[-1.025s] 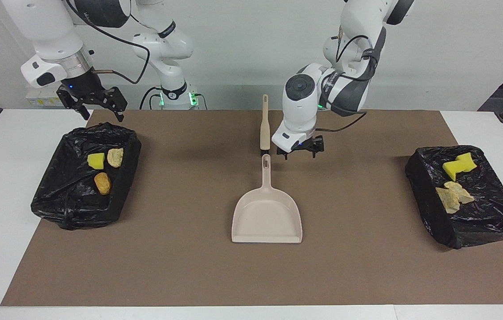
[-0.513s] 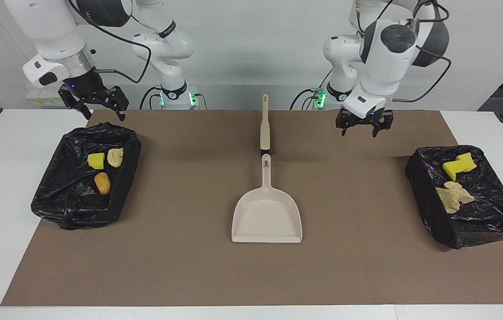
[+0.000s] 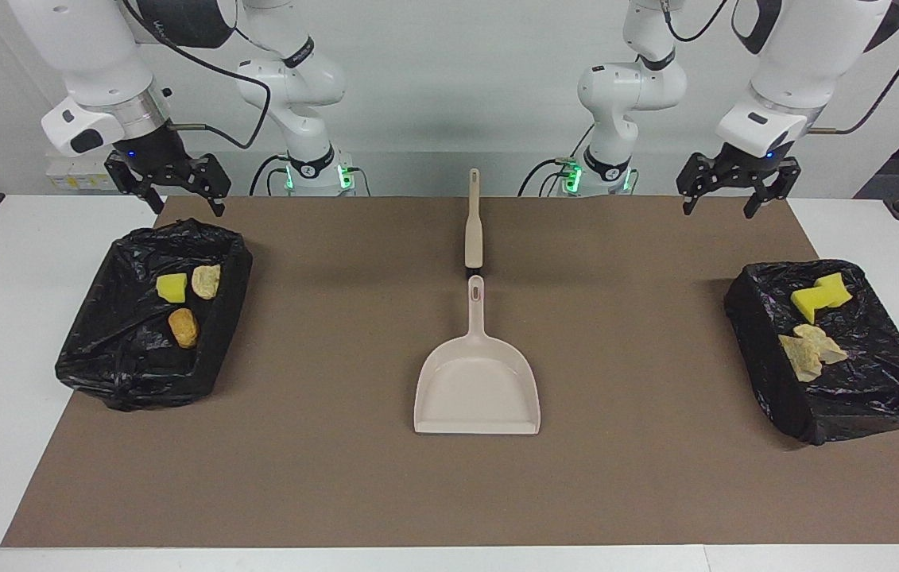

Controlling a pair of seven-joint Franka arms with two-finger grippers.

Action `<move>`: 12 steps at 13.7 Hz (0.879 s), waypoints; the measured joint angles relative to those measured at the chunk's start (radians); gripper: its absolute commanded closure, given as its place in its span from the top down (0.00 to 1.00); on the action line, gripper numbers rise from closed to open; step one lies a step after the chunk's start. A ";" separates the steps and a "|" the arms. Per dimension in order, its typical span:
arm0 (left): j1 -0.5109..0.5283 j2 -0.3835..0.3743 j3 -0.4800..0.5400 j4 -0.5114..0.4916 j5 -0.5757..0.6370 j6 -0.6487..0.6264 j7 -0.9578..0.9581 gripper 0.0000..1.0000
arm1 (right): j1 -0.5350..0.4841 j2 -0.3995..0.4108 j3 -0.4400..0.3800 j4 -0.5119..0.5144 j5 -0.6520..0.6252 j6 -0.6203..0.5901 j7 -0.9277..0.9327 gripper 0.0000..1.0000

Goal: Sweep and dump trash in bin
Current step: 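Place the empty dustpan on the table center with the left gripper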

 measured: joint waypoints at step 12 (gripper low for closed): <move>-0.005 0.074 0.044 0.143 -0.016 -0.125 0.018 1.00 | 0.000 0.000 0.000 0.000 0.000 0.000 0.000 1.00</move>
